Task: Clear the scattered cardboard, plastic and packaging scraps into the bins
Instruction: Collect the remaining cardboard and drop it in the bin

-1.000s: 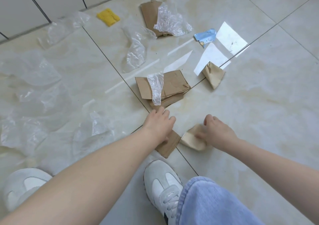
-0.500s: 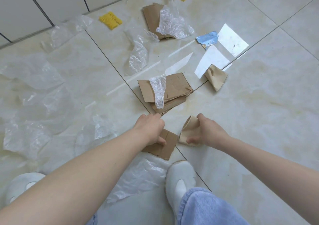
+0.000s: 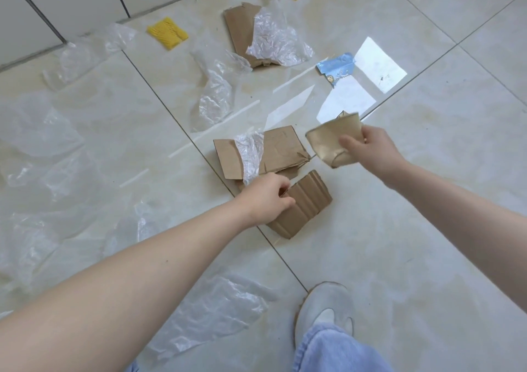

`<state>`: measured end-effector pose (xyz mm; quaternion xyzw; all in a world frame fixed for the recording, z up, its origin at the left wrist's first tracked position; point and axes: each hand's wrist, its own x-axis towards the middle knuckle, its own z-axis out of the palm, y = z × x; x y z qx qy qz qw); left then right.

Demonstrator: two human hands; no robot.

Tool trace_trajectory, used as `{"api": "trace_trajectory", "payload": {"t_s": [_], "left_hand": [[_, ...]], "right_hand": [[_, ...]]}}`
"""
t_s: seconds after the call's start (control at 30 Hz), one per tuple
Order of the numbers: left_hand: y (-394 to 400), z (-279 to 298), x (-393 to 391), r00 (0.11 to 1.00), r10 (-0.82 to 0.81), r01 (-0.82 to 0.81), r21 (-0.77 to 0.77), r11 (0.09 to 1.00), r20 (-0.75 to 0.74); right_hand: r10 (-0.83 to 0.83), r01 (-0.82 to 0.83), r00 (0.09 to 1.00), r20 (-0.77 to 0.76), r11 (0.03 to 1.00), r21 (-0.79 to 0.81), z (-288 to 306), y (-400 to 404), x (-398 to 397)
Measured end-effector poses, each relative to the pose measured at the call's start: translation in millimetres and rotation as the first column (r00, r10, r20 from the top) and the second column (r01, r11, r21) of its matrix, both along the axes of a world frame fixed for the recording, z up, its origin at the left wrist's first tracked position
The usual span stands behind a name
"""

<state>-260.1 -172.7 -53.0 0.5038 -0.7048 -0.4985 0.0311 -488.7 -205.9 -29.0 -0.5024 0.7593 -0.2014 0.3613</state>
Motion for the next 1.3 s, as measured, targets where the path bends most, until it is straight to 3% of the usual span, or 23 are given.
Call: {"api": "trace_trajectory", "payload": {"t_s": [0.1, 0.27, 0.47, 0.6, 0.73, 0.97, 1.17, 1.3], "left_hand": [[-5.6, 2.1, -20.5, 0.999, 0.019, -0.016, -0.086, 0.996, 0.035], [-23.6, -11.7, -44.8, 0.963, -0.035, 0.136, -0.368, 0.92, 0.268], [-43.8, -36.3, -58.9, 0.908, -0.086, 0.211, -0.272, 0.939, 0.409], [-37.4, -41.1, -51.6, 0.851, -0.145, 0.324, -0.289, 0.901, 0.505], [-35.7, -42.6, -41.4, 0.818, -0.114, 0.352, -0.334, 0.875, 0.563], [-42.3, -33.2, -19.7, 0.85, -0.052, 0.364, -0.512, 0.778, 0.525], [-60.2, -11.8, -0.5, 0.955, 0.056, 0.194, -0.752, 0.629, 0.293], [-72.7, 15.5, 9.1, 0.92, 0.125, 0.177, -0.68, 0.712, 0.371]], "right_hand": [[-0.051, 0.051, 0.997, -0.066, 0.999, 0.0, -3.8, -23.7, -14.5], [-0.018, 0.061, 0.969, -0.245, 0.984, 0.167, -16.9, -47.7, -25.3], [0.054, 0.026, 0.95, -0.307, 0.968, 0.251, -30.0, -54.1, -38.3], [0.059, 0.018, 0.966, -0.251, 0.955, 0.297, -27.5, -62.8, -39.8], [0.107, -0.015, 0.943, -0.315, 0.96, 0.281, -31.2, -64.5, -25.0], [0.115, -0.057, 0.952, -0.283, 0.977, 0.206, -28.9, -62.1, -1.2], [0.107, -0.066, 0.961, -0.256, 0.984, 0.165, -21.1, -56.8, 4.8], [0.128, -0.094, 0.97, -0.205, 0.981, 0.167, -14.5, -51.3, 3.8]]}}
